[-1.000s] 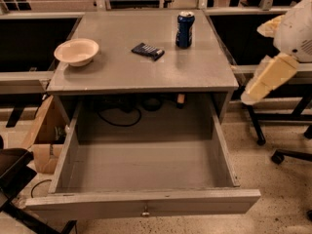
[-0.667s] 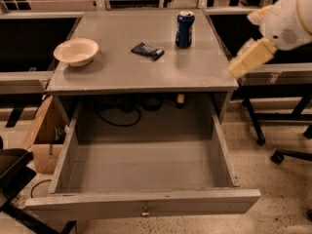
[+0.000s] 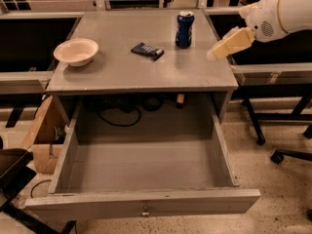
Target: Place rxbar blueberry into top drawer
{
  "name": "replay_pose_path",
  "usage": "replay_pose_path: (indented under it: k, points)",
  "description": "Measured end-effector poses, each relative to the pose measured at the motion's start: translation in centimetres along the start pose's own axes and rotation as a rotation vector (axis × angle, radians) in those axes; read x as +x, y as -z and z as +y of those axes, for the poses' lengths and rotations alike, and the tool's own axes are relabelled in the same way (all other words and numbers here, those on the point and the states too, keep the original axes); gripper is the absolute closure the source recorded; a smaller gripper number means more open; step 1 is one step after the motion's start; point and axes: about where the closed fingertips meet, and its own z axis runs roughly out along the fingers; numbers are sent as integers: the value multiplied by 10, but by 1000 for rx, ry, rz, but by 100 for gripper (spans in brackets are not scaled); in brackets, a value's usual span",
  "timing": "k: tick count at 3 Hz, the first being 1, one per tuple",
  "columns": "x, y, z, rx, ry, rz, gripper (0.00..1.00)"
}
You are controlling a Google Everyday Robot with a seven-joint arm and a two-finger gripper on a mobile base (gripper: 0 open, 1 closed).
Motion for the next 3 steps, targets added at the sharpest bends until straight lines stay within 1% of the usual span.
replay_pose_path:
  k: [1, 2, 3]
  points:
    - [-12, -68, -10, -95, -37, -101, 0]
    - [-22, -146, -8, -207, -87, -183, 0]
    - [-35, -189, 3, -298, -105, -226, 0]
